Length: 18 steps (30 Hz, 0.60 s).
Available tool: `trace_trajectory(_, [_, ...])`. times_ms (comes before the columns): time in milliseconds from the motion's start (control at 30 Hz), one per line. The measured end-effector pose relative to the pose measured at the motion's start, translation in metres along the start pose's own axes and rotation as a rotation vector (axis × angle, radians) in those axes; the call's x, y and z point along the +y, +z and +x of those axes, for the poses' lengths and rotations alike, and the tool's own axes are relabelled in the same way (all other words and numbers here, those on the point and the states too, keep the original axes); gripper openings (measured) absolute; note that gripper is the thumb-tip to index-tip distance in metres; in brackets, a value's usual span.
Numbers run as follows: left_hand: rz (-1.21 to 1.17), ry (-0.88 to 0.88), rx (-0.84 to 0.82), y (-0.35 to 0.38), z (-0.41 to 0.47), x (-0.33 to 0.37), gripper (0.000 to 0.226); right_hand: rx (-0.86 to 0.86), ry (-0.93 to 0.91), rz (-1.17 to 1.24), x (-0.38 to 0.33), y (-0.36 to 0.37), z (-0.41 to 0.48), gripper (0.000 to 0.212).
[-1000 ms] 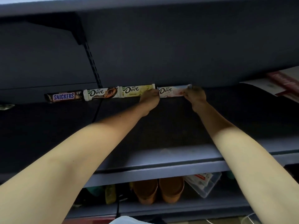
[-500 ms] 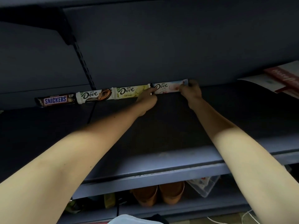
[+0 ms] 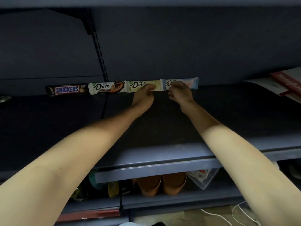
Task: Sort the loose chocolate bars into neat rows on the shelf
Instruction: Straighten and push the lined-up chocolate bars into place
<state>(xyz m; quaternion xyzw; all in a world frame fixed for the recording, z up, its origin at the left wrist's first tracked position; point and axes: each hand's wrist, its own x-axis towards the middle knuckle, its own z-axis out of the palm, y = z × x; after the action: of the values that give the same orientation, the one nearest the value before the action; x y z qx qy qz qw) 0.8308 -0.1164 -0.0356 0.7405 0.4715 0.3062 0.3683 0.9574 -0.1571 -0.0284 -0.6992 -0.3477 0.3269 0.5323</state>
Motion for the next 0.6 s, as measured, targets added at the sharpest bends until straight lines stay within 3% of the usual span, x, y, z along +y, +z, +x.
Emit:
trace_trajectory(133, [0.019,0.015,0.042,-0.034,-0.009,-0.024,0.039,-0.069,0.009,-0.026,-0.006,0.031,-0.018,0.030])
trace_trajectory(300, [0.050,0.034,0.095,-0.094,-0.030,-0.060,0.040,-0.102,-0.022,-0.063,-0.017,0.096,-0.043,0.025])
trace_trajectory(600, [0.266,0.017,0.247,-0.274,-0.094,-0.177,0.037,-0.399,-0.164,-0.152,-0.056,0.310,-0.125,0.024])
